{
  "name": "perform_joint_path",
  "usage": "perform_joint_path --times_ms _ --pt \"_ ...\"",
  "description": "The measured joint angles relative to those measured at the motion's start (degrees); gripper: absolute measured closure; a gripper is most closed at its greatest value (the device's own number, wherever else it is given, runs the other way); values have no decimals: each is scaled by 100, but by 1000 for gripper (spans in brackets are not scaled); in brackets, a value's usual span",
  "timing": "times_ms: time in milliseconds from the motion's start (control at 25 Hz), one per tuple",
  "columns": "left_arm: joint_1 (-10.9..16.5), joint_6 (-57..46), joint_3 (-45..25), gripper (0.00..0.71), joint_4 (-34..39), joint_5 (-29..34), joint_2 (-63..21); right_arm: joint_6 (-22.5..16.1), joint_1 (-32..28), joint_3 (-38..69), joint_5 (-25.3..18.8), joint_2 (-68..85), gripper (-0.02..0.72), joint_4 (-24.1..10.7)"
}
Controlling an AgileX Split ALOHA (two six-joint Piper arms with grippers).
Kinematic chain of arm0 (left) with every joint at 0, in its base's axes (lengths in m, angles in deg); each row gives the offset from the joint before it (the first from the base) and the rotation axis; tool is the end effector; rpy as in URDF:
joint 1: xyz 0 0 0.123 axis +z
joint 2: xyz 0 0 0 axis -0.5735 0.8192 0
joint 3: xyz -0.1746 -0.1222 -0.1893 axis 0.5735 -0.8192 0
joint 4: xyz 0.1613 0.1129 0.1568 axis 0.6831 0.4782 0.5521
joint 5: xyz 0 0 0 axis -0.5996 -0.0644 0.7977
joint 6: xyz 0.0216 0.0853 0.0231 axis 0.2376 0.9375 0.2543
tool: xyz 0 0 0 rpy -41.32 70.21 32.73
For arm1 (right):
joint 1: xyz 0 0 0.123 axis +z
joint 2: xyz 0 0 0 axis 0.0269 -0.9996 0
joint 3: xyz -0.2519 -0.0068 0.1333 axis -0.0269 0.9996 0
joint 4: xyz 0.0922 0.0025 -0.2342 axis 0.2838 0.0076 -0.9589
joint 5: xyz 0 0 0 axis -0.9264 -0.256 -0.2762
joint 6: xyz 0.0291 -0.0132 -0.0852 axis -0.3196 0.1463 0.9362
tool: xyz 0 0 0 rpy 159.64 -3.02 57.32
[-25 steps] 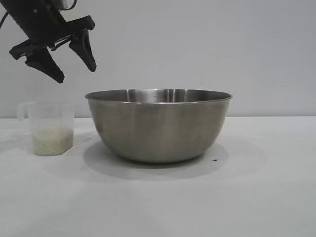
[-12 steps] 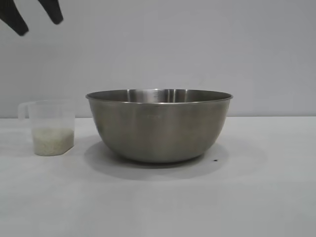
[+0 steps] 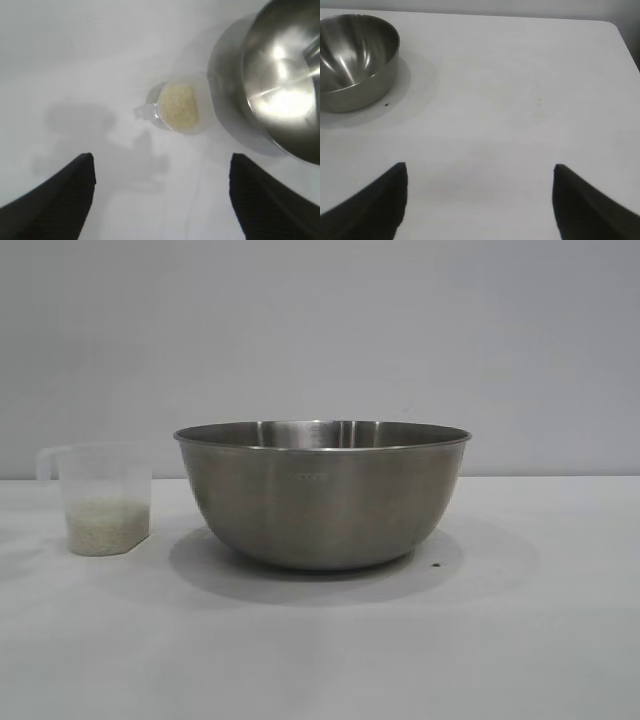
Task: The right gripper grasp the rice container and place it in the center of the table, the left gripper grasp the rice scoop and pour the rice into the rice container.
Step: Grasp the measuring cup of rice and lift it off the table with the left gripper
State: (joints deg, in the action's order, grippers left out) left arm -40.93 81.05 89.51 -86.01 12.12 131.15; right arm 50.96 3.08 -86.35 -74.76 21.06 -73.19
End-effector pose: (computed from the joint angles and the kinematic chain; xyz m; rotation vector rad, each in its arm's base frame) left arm 0.2893 -0.0465 0.3162 0.2964 2.6094 -0.2474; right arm -0.0103 0.0042 0.2671 -0.1681 2.1168 0.0780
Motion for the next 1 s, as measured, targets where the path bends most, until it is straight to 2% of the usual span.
perform_joint_path --times_ms 120,400,680,800,1000 --pt "0 0 -728 179 -62 -472 -448 0 0 0 0 0 169 0" --pt "0 69 -2696 179 -660 -2491 -1394 0 0 0 0 0 169 0" --pt "0 243 -4077 179 -1241 -4411 -1564 0 0 0 0 0 169 0" --pt "-283 263 -4473 179 -1302 -5255 -1583 0 0 0 0 0 169 0" --pt "-1072 276 -5276 179 -1266 -6720 -1583 0 0 0 0 0 169 0"
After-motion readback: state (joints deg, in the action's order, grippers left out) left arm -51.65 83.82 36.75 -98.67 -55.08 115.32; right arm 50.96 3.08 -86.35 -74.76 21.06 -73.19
